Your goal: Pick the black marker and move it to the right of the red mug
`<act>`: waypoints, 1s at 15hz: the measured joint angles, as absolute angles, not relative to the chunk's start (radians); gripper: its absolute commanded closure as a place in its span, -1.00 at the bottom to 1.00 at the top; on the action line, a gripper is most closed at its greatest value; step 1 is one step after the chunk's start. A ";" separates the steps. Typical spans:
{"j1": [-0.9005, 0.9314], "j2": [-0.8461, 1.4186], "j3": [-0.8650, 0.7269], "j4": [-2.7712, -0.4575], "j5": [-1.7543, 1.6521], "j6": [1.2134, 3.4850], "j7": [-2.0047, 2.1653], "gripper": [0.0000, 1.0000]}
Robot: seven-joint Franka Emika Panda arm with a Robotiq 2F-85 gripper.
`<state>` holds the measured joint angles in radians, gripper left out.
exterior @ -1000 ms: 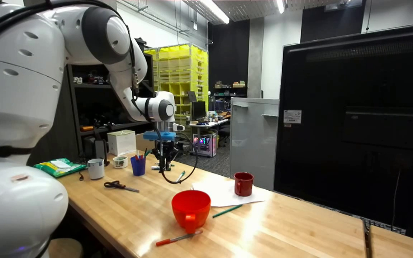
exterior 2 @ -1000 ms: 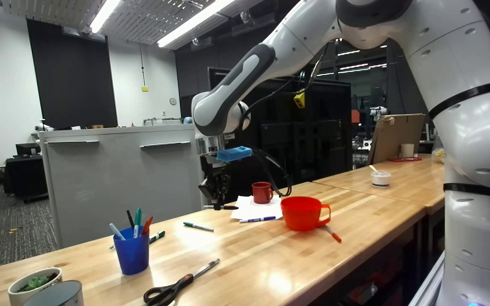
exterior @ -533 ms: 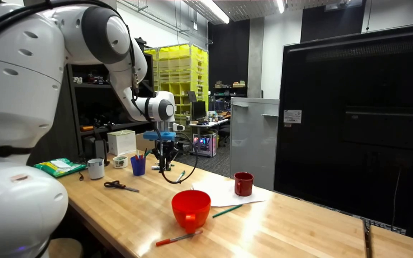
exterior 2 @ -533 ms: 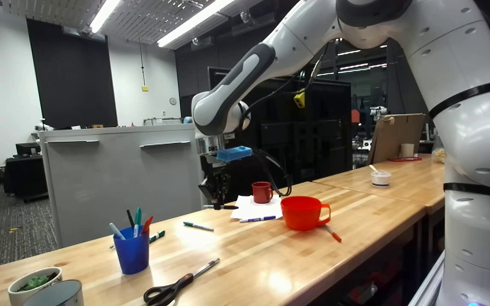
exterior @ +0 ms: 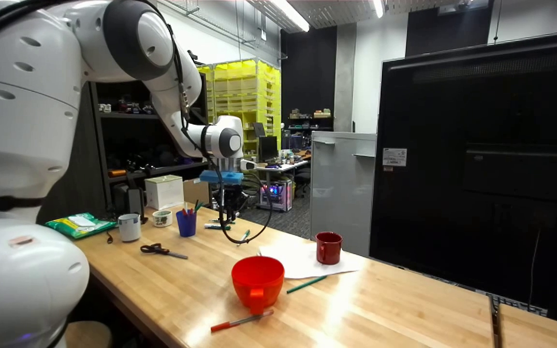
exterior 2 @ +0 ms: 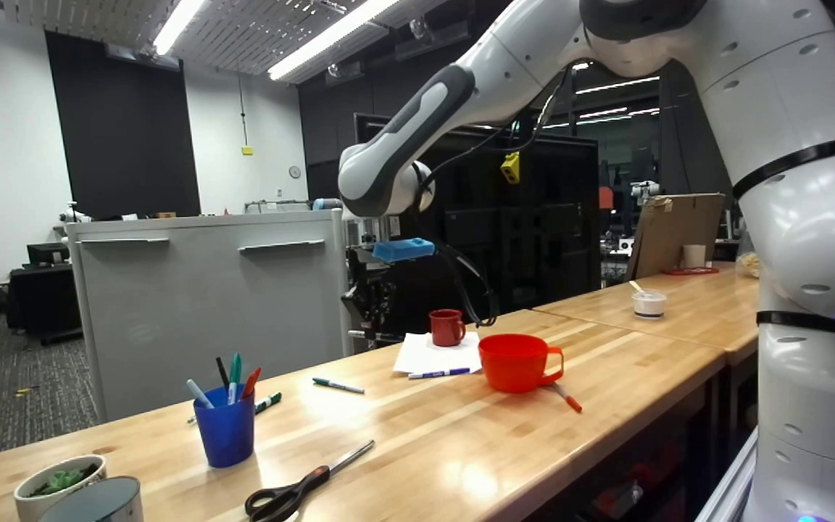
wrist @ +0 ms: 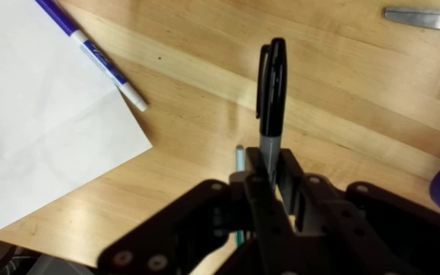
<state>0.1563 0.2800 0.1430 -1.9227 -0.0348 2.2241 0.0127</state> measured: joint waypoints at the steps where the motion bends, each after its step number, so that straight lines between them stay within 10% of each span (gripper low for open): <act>1: 0.147 0.266 0.136 -1.923 -0.034 2.227 0.016 0.93; 15: -0.019 -0.045 -0.029 -2.061 -0.028 2.287 0.123 0.93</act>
<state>-0.0194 -0.0448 -0.0292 -2.0606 -0.0280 2.2872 0.1230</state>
